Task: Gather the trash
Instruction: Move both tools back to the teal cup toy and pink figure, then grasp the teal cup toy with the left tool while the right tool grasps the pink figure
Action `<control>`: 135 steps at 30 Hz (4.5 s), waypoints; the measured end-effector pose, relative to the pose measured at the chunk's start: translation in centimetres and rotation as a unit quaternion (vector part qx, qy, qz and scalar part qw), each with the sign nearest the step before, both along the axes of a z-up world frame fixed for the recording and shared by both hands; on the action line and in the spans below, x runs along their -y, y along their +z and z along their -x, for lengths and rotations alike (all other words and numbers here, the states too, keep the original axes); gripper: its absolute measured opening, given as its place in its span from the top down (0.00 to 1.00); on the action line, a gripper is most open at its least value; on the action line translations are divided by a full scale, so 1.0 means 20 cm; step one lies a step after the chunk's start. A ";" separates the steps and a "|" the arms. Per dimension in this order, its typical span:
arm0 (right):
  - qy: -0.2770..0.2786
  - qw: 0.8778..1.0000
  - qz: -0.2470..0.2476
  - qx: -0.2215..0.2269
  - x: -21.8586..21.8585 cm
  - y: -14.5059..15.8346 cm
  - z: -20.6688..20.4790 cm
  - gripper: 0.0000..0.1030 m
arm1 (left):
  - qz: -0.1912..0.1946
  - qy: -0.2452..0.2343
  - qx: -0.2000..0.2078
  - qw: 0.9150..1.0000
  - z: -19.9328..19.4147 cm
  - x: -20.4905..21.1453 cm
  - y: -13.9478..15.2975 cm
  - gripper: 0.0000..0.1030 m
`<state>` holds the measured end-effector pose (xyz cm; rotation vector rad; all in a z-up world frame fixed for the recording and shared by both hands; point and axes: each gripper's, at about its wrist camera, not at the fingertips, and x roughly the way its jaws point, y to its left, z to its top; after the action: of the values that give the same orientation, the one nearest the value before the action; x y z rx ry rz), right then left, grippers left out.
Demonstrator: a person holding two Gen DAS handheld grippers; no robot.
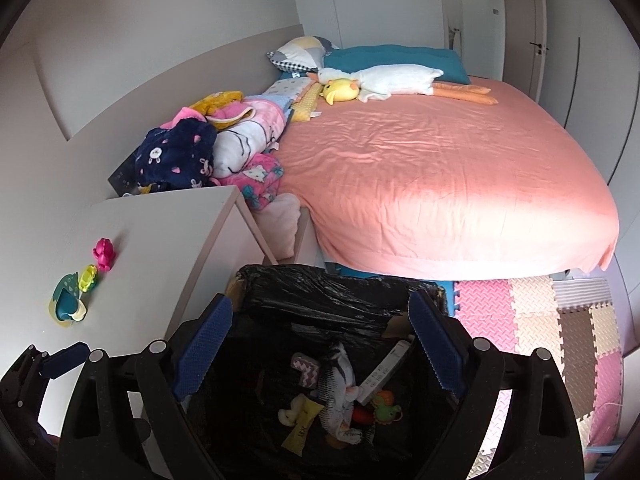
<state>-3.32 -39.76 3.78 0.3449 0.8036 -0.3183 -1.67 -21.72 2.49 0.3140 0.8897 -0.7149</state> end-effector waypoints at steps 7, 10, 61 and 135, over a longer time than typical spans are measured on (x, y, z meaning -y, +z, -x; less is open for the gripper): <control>0.034 0.999 -0.006 -0.004 -0.11 -0.02 -0.08 0.13 | -0.004 0.037 -0.007 0.999 -0.03 -0.12 -0.02 0.06; 0.051 0.999 -0.008 -0.008 -0.17 -0.04 -0.12 0.13 | -0.006 0.054 -0.010 0.998 -0.05 -0.17 -0.03 0.06; 0.223 0.974 -0.017 -0.034 -0.93 -0.14 -0.72 0.13 | 0.003 0.246 -0.007 0.969 -0.41 -0.97 -0.14 0.06; 0.293 0.953 -0.007 -0.082 -1.41 -0.40 -1.50 0.55 | 0.038 0.325 -0.009 0.945 -0.77 -1.38 -0.26 0.42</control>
<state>26.64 -11.66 -4.25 0.0812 1.0311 0.2193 13.75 5.80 -2.74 -0.0639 0.9110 -0.1372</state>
